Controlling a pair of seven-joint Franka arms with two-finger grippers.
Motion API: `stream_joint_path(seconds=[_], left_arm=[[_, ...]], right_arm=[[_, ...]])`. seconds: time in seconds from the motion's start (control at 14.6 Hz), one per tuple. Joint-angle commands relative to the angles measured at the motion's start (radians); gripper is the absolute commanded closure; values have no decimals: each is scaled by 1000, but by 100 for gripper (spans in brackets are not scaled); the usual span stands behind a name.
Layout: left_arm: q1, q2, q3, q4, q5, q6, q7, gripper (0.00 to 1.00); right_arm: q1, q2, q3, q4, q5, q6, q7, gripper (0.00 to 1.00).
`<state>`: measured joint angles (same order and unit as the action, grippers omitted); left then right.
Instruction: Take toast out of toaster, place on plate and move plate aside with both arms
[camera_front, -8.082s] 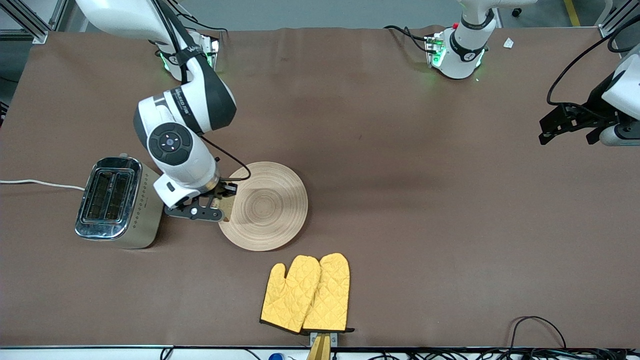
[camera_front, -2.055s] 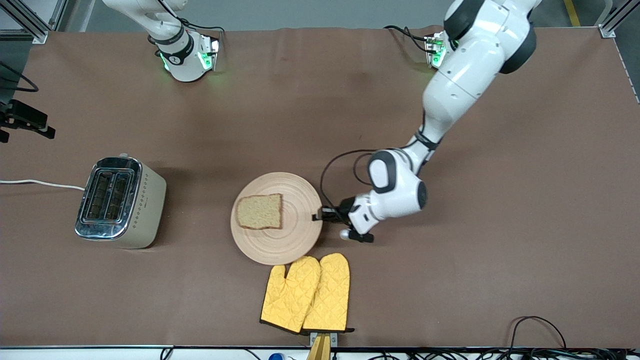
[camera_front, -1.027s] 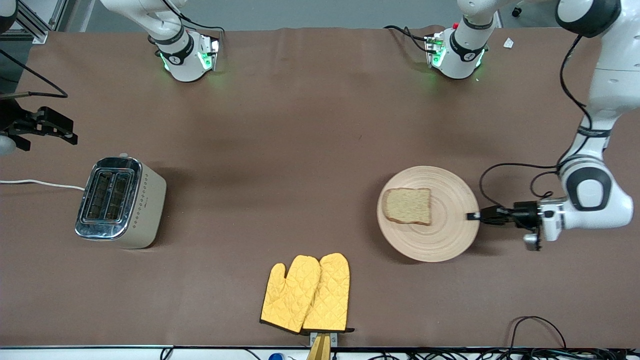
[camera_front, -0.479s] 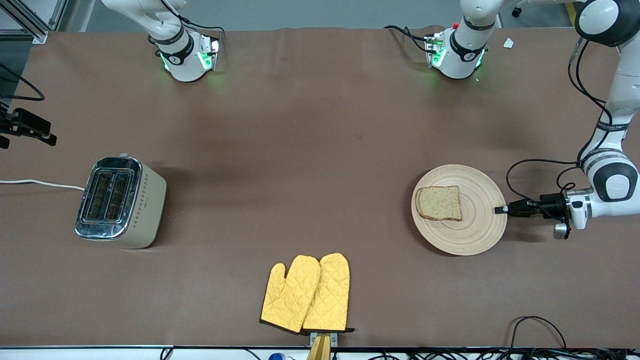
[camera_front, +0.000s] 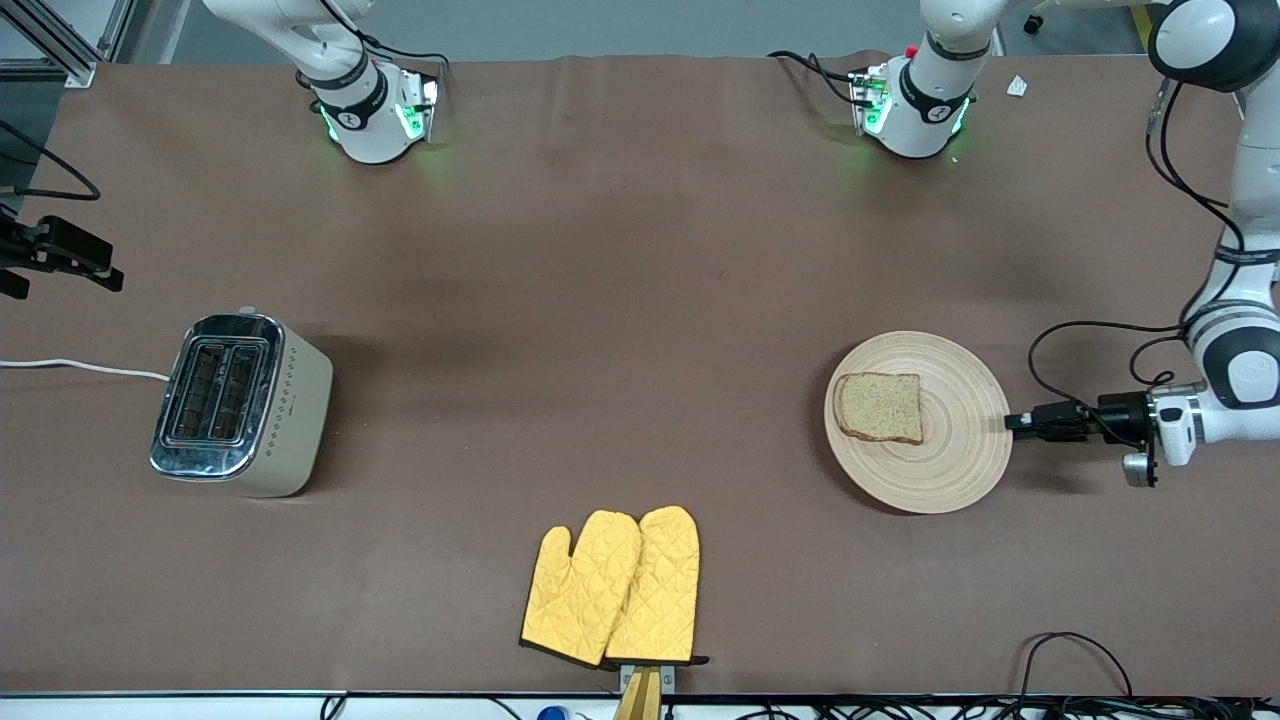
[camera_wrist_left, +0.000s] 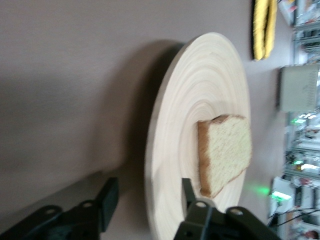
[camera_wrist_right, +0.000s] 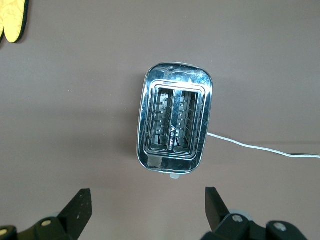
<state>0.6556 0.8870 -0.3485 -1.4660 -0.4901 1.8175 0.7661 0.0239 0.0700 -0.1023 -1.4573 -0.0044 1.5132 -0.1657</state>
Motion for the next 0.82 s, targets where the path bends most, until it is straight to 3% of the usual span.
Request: stream_joint_path(seconds=[0.0,0.21,0.41,0.55,0.75], left_arm=[[-17,-36,-23,99,163,-94,-120,0],[-76,-115,-98,179,356,-142,-247,0],[-198,-287,-121,179,517,-144,-339,0],[-281,-368,-113,184,544,-165,-408,0],[-307,-468,-133,197,542,-221,-497,0]], right_arm=[[1,-22,7,-23,-5,5,2,0],[1,-22,7,-23,-5,5,2,0],[2,-21,6,-23,-6,5,2,0],[2,-22,6,-23,-6,5,2,0],[1,-22,6,-23,-6,5,2,0]])
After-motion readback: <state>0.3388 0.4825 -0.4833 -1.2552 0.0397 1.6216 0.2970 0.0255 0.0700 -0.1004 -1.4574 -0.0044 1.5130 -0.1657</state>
